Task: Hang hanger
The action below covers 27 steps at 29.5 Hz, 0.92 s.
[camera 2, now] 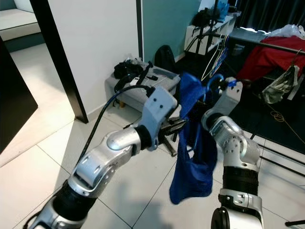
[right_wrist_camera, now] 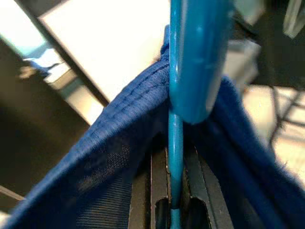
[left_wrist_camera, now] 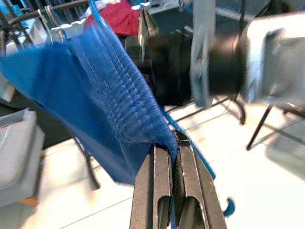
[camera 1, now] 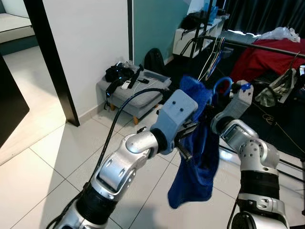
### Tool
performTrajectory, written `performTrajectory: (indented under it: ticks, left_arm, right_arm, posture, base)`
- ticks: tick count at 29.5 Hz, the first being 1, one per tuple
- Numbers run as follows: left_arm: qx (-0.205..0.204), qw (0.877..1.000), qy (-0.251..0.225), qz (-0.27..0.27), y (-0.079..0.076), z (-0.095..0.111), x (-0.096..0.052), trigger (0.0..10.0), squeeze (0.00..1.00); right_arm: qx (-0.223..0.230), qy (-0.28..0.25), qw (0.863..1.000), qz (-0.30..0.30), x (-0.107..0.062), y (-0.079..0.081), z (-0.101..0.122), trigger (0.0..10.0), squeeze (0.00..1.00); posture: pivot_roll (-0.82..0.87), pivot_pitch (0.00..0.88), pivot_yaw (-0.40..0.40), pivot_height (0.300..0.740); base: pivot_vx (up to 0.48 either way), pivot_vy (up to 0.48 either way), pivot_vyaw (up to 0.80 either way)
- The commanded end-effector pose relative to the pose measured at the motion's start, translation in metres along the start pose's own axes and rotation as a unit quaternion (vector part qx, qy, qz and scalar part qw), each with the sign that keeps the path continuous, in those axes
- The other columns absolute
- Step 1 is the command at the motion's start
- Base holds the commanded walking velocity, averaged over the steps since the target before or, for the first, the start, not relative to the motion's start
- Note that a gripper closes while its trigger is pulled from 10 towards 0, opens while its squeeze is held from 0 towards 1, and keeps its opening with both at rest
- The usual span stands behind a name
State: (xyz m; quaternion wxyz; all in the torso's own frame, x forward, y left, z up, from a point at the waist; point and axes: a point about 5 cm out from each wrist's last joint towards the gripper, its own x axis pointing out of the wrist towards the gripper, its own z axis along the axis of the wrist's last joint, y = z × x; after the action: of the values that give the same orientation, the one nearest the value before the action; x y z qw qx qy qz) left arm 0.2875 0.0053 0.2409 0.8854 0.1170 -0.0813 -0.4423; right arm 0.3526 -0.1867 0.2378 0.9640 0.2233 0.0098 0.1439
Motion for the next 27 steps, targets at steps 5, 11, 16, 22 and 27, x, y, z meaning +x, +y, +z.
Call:
performTrajectory:
  ticks: [5, 11, 16, 22, 27]
  left_arm:
    - [0.007, 1.0, 0.005, -0.024, -0.005, -0.005, -0.003, 10.0, 0.0]
    - [0.032, 0.99, 0.033, -0.133, -0.04, -0.019, -0.009, 10.0, 0.0]
    - [0.058, 0.984, 0.056, -0.161, -0.048, -0.029, -0.012, 10.0, 0.0]
    - [0.052, 0.982, 0.065, -0.171, -0.046, -0.035, -0.015, 10.0, 1.0]
    - [0.048, 0.971, 0.059, -0.225, -0.05, -0.033, -0.027, 10.0, 1.0]
  right_arm:
    - [-0.038, -0.01, 0.997, 0.07, -0.009, 0.006, 0.014, 10.0, 0.0]
    - [-0.146, 0.05, 0.981, 0.118, -0.031, -0.013, 0.026, 10.0, 0.0]
    - [-0.184, 0.052, 0.97, 0.149, -0.044, -0.021, 0.037, 10.0, 0.0]
    - [-0.206, 0.041, 0.957, 0.199, -0.06, -0.022, 0.051, 10.0, 0.0]
    - [-0.21, 0.04, 0.947, 0.24, -0.067, -0.018, 0.05, 10.0, 0.0]
  posture:
    - [-0.09, 0.072, -0.037, 0.74]
    - [-0.09, 0.073, -0.034, 0.74]
    - [-0.09, 0.069, -0.035, 0.74]
    - [-0.09, 0.065, -0.034, 0.74]
    - [-0.09, 0.065, -0.031, 0.74]
  base:
    - [0.0, 0.0, 0.0]
    - [0.0, 0.0, 0.0]
    - [0.0, 0.0, 0.0]
    - [0.0, 0.0, 0.0]
    - [0.0, 0.0, 0.0]
